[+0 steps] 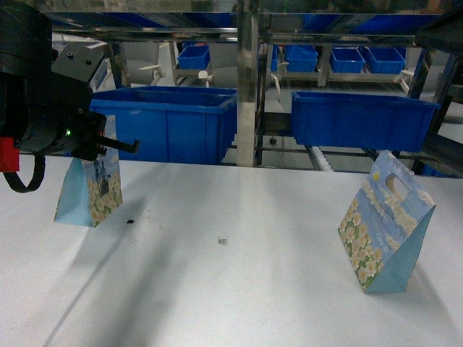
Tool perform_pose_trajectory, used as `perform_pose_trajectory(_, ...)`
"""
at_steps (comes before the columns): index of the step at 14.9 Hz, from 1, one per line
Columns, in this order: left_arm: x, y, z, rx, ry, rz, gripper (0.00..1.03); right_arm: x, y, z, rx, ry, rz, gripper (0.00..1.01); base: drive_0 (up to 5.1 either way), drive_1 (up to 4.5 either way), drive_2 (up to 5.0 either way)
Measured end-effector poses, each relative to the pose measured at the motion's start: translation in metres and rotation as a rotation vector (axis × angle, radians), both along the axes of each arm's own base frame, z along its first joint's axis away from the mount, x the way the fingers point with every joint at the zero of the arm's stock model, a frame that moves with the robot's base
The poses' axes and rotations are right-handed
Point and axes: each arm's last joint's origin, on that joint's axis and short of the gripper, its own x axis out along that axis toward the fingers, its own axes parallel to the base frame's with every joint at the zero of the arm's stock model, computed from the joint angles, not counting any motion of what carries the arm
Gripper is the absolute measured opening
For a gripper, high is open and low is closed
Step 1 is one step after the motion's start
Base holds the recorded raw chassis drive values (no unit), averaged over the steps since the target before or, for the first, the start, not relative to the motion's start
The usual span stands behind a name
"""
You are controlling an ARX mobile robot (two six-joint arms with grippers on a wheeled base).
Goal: Move flower gift bag to table near conveyor
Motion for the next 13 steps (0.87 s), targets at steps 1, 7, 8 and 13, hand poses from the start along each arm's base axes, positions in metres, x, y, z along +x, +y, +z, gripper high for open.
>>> perform_pose_trajectory(1,0.001,-0.004,-0.002,-0.003,0.004,-0.003,0.02,0.000,0.000,0.000,0.000,0.000,0.000,0.98,0.0,0.00,0.0)
perform_pose_trajectory(7,-0.018,-0.018,-0.036,-0.004,0.086,0.034,0.17,0.000,0.000,0.000,0.000,0.000,0.000,0.98,0.0,0.00,0.0)
perform_pose_trajectory(8,-0.020,-0.020,-0.044,0.002,0.112,0.030,0.30,0.000,0.000,0.000,0.000,0.000,0.000,0.98,0.0,0.00,0.0)
perform_pose_trajectory(13,-0.046,0.009,0.049,-0.042,-0.117,0.086,0.92,0.000,0.000,0.000,0.000,-0.002,0.002,0.98,0.0,0.00,0.0)
